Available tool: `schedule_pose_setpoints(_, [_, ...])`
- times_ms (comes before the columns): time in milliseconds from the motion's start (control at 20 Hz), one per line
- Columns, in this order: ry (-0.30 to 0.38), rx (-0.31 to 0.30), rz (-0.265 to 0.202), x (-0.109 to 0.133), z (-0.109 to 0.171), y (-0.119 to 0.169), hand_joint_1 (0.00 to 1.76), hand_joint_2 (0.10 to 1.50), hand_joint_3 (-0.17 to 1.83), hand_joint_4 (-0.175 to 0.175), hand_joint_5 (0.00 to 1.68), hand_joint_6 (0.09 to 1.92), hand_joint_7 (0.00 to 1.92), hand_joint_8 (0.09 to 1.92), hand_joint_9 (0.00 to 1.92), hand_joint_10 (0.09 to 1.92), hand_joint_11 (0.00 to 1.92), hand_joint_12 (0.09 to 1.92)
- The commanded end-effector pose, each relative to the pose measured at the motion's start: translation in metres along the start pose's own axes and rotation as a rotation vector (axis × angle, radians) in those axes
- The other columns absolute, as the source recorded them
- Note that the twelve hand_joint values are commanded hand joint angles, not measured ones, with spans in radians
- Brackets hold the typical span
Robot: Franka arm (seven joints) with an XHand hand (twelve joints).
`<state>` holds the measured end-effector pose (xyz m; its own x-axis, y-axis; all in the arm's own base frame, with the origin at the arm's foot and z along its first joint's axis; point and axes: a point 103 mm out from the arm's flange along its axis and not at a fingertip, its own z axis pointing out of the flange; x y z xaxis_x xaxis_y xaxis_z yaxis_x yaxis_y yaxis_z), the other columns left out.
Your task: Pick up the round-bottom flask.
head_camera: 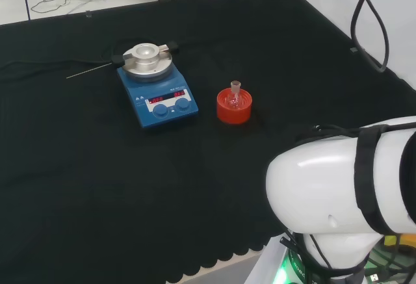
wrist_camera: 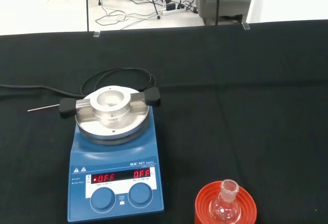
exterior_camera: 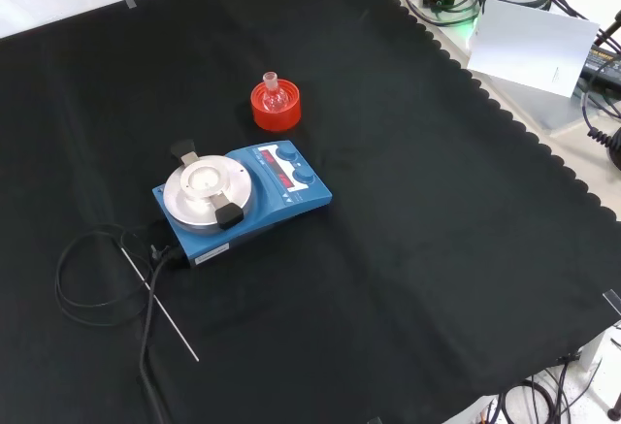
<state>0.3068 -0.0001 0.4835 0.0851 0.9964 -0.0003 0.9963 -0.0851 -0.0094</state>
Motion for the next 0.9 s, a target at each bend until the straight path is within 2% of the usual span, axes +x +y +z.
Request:
schedule_pose_setpoints(50, [-0.012, -0.008, 0.001, 0.001, 0.000, 0.001, 0.19, 1.11, 0.50, -0.025, 0.31, 0.40, 0.03, 0.52, 0.18, 0.65, 0.02, 1.22])
schedule_pose_setpoints(150, [-0.015, -0.008, -0.001, 0.005, 0.001, 0.002, 0.04, 1.24, 0.38, -0.015, 0.27, 0.23, 0.01, 0.49, 0.13, 0.65, 0.00, 1.19])
schedule_pose_setpoints(250, [-0.023, -0.011, -0.001, 0.005, 0.001, 0.002, 0.01, 1.28, 0.32, -0.012, 0.28, 0.15, 0.00, 0.48, 0.12, 0.65, 0.00, 1.18])
schedule_pose_setpoints(650, [-0.012, 0.019, 0.029, -0.003, 0.022, 0.008, 0.00, 1.30, 0.29, -0.013, 0.30, 0.12, 0.00, 0.48, 0.12, 0.65, 0.00, 1.18])
schedule_pose_setpoints(900, [0.026, 0.023, 0.062, -0.016, 0.046, 0.014, 0.00, 1.30, 0.29, -0.014, 0.31, 0.12, 0.01, 0.48, 0.12, 0.65, 0.00, 1.18])
